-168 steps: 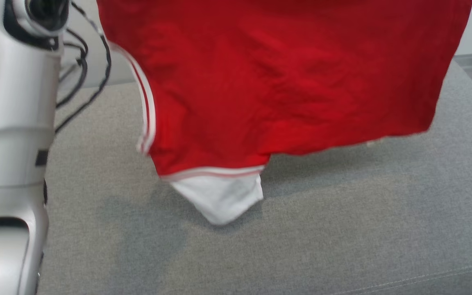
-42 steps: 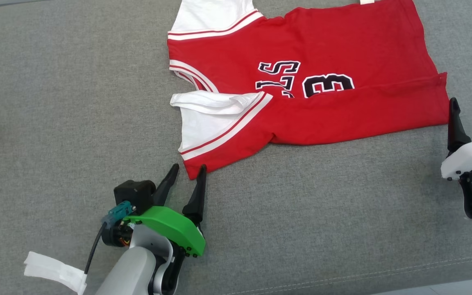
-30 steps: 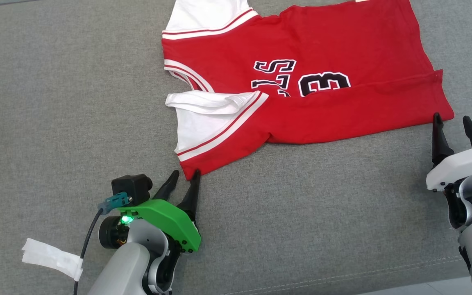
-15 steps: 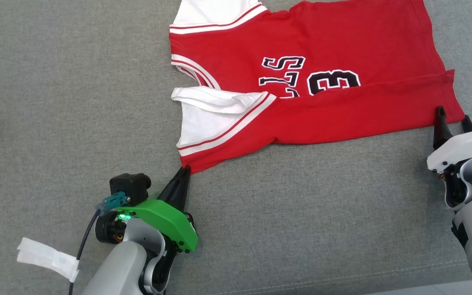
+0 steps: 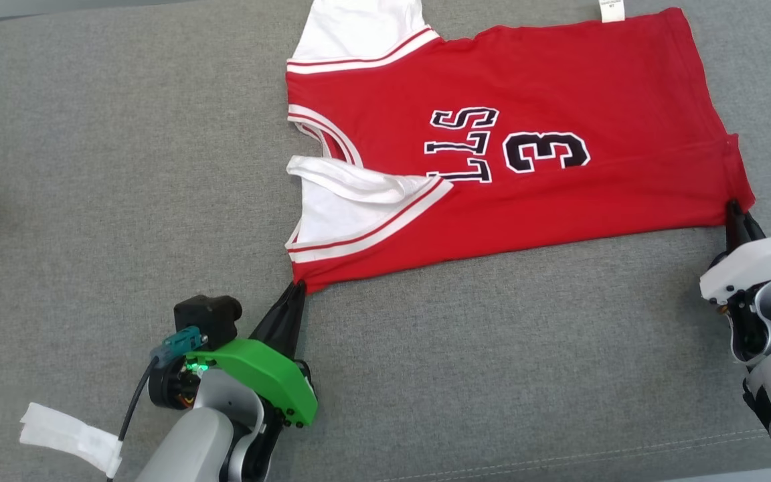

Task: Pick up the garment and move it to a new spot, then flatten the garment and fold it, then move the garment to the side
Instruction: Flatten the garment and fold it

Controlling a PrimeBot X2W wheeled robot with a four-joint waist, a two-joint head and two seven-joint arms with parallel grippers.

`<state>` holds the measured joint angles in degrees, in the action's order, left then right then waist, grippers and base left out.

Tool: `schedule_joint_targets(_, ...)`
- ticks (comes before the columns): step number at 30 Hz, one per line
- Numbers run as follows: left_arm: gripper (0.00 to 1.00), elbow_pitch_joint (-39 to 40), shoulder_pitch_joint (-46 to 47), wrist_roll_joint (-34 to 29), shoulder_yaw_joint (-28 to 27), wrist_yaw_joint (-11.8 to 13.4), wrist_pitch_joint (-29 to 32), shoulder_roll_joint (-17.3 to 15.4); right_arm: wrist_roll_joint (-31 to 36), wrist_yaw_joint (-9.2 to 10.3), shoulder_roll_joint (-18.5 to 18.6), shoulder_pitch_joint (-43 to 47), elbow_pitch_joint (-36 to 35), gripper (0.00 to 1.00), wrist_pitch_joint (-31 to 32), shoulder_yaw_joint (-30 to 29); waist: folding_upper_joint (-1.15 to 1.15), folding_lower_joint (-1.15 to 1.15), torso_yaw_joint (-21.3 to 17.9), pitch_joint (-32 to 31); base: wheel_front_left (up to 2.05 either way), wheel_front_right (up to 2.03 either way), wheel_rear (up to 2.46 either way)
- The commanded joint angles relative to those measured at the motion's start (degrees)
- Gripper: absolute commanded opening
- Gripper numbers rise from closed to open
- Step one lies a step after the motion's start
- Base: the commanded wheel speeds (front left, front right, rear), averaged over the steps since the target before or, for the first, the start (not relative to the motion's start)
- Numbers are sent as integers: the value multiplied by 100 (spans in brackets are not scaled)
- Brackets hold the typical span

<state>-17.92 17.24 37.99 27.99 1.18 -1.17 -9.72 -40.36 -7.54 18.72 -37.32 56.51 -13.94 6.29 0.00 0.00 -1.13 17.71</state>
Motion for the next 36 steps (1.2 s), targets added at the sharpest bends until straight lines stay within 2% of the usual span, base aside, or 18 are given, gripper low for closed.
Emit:
schedule_joint_targets(1,0,52,-123,-55,1,18,-18,-77,-102,11,93,181,-78,0,-32,39,0,0,-9,-65,0,0,0)
schedule_joint_targets(8,0,520,-732,104,70,115,288,-321,-625,11,409,927,-677,0,-66,235,0,0,-17,-258,0,0,0)
schedule_joint_targets(13,0,1194,-1307,128,162,349,579,-533,-896,12,761,1651,-1202,0,-91,327,0,0,32,-352,0,0,0)
schedule_joint_targets(21,0,1824,-1835,195,242,665,916,-677,-1006,14,1032,2362,-1678,0,-73,241,0,0,74,-389,0,0,0)
schedule_joint_targets(22,0,1857,-1879,206,254,679,951,-694,-986,14,1044,2424,-1716,5,-67,231,0,0,69,-406,0,0,0)
schedule_joint_targets(24,0,1889,-1920,211,265,710,978,-713,-942,14,1038,2514,-1768,45,-43,201,0,0,58,-450,0,0,0)
schedule_joint_targets(25,0,1881,-1948,199,290,710,1003,-722,-926,14,1032,2548,-1783,74,-44,175,0,0,55,-476,0,0,0)
schedule_joint_targets(26,16,1885,-1970,213,300,719,1020,-715,-865,14,1039,2578,-1808,100,-52,151,0,0,52,-497,0,0,0)
schedule_joint_targets(27,43,1886,-1985,228,296,733,1035,-712,-791,14,1047,2599,-1854,100,-73,120,0,0,47,-514,0,0,0)
schedule_joint_targets(28,97,1898,-1984,184,278,774,995,-721,-664,11,1063,2629,-1971,100,-95,130,0,0,42,-528,0,0,0)
schedule_joint_targets(29,100,1922,-1975,153,252,815,925,-705,-525,9,1057,2679,-2103,100,-101,144,0,0,38,-538,0,0,0)
schedule_joint_targets(33,100,2007,-1955,44,57,1017,694,-730,88,9,984,2939,-2681,100,-136,-211,0,0,-3,-533,0,0,0)
schedule_joint_targets(36,100,2097,-1788,-5,-123,1138,633,-813,585,9,731,3186,-3256,100,-136,-547,0,0,-99,-513,0,0,0)
